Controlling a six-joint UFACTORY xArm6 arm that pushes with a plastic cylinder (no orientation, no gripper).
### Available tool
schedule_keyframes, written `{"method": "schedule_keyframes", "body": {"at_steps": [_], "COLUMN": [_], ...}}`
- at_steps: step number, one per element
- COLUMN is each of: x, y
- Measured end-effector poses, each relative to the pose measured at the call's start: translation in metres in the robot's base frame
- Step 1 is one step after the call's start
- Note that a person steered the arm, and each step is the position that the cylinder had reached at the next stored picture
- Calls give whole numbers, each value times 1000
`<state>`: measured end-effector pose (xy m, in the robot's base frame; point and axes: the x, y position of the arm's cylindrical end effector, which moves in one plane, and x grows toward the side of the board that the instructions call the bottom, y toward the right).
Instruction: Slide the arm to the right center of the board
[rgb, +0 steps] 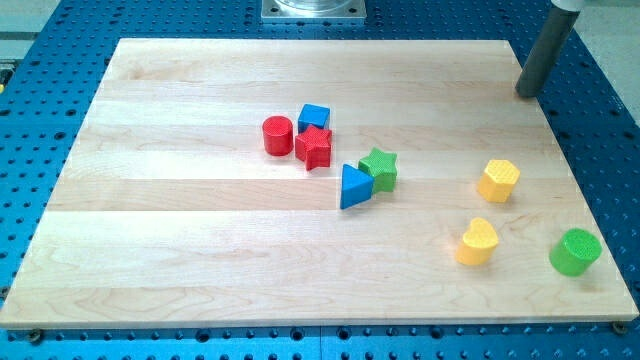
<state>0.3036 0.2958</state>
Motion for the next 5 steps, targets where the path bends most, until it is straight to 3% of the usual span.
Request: {"method": "schedule_keyframes", "body": {"at_steps": [5], "x": [-16], "y": [11]}}
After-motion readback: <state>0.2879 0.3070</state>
